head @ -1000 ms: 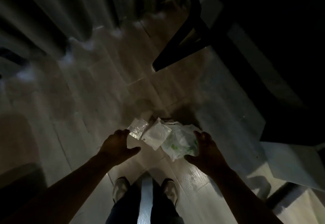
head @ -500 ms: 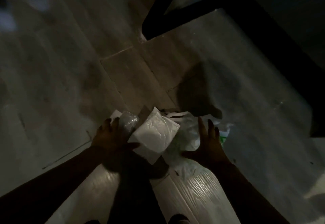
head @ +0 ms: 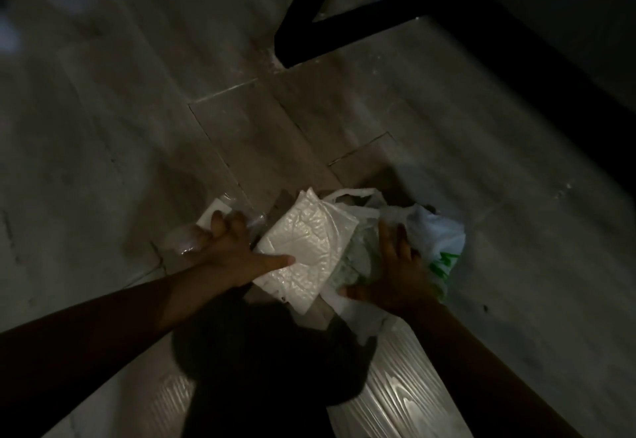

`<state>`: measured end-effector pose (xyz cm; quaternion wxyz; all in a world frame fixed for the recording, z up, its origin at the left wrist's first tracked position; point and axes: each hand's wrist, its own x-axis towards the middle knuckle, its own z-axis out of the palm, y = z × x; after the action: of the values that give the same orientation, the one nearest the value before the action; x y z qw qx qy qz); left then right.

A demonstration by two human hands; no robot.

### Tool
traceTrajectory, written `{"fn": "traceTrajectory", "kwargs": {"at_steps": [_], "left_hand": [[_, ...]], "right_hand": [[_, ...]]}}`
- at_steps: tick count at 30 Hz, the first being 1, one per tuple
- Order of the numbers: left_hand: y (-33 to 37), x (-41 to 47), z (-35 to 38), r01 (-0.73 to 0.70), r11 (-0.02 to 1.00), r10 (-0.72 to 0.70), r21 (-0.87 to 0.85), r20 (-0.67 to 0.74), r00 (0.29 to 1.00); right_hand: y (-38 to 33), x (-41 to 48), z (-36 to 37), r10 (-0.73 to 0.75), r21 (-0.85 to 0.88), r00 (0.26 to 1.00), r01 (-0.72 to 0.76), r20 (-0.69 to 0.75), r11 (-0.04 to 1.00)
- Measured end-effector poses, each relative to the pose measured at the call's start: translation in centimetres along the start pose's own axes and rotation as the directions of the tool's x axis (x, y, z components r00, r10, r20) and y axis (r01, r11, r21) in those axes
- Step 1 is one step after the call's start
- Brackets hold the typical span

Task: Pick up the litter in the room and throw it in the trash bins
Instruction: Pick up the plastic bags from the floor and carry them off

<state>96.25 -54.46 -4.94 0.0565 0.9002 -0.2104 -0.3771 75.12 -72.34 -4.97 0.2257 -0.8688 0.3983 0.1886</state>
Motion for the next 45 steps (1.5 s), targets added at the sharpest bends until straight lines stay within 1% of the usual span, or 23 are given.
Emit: {"fn": "traceTrajectory", "kwargs": {"at_steps": [2, 5, 7, 10, 14, 18, 19, 21, 25, 30, 35, 38, 40, 42, 45], "left_hand": [[0.1, 0.3, 0.7, 0.001, 0.999, 0.002, 0.041, -0.073, 0.997], [-0.4, 0.7, 1.4, -0.024, 0.995, 0.042, 0.092, -0.201, 0.979], [-0.7, 0.9, 1.6, -0.015, 0.991, 0.043, 0.131, -0.212, 0.976], [-0.7, 1.2, 1.8, 0.007, 0.982, 0.036, 0.189, -0.223, 0.974], [-0.2, 1.2, 1.8, -0.002, 0.970, 0.055, 0.244, -0.209, 0.976], [-0.4, 0.4, 2.0, -0.059, 0.952, 0.158, 0.302, -0.315, 0.936], [-0.4, 0.3, 1.9, -0.070, 0.949, 0.175, 0.308, -0.329, 0.928], [-0.1, 0.3, 1.7, -0.095, 0.950, 0.191, 0.298, -0.311, 0.931], [0.4, -0.1, 1.4, -0.163, 0.966, 0.215, 0.201, -0.278, 0.936], [0.9, -0.9, 0.9, -0.208, 0.978, 0.199, -0.017, -0.226, 0.954], [1.7, -1.7, -2.0, -0.175, 0.938, 0.098, -0.300, -0.257, 0.962], [2.7, -1.9, -4.3, -0.229, 0.885, 0.107, -0.405, -0.302, 0.947], [3.7, -2.0, -6.2, -0.264, 0.855, 0.118, -0.447, -0.328, 0.937], [4.8, -2.2, -8.3, -0.292, 0.852, 0.123, -0.434, -0.377, 0.918], [6.0, -3.4, -12.0, -0.321, 0.825, 0.110, -0.465, -0.426, 0.898]], "right_hand": [[0.0, 0.2, 0.6, -0.027, -0.047, 0.998, 0.025, -0.049, 0.999], [0.5, 0.4, 1.3, -0.038, -0.038, 0.996, 0.035, -0.078, 0.999], [0.8, 0.3, 1.6, -0.037, -0.021, 0.994, 0.035, -0.098, 0.999], [0.9, 0.5, 2.2, -0.077, -0.056, 0.985, 0.069, -0.153, 0.996], [0.6, 1.1, 2.3, -0.087, 0.035, 0.986, 0.093, -0.139, 0.995], [-0.5, 0.7, 3.2, -0.112, 0.139, 0.985, 0.129, -0.129, 0.982], [-0.6, 0.6, 3.3, -0.108, 0.175, 0.986, 0.130, -0.127, 0.976], [-0.7, 0.5, 3.3, -0.106, 0.240, 0.986, 0.134, -0.125, 0.962], [-1.3, 0.2, 2.8, -0.096, 0.320, 0.979, 0.149, -0.177, 0.936], [-2.1, -0.5, 2.0, -0.073, 0.447, 0.972, 0.168, -0.223, 0.879], [-2.2, -1.3, -0.8, 0.010, 0.518, 0.970, 0.120, -0.241, 0.847], [-2.6, -1.4, -3.6, 0.032, 0.546, 0.954, 0.143, -0.299, 0.825], [-3.4, -1.2, -5.9, 0.039, 0.559, 0.944, 0.161, -0.328, 0.813], [-4.4, -1.0, -8.5, 0.042, 0.549, 0.937, 0.166, -0.346, 0.819], [-6.2, -1.4, -12.5, 0.087, 0.582, 0.925, 0.159, -0.371, 0.798]]}}
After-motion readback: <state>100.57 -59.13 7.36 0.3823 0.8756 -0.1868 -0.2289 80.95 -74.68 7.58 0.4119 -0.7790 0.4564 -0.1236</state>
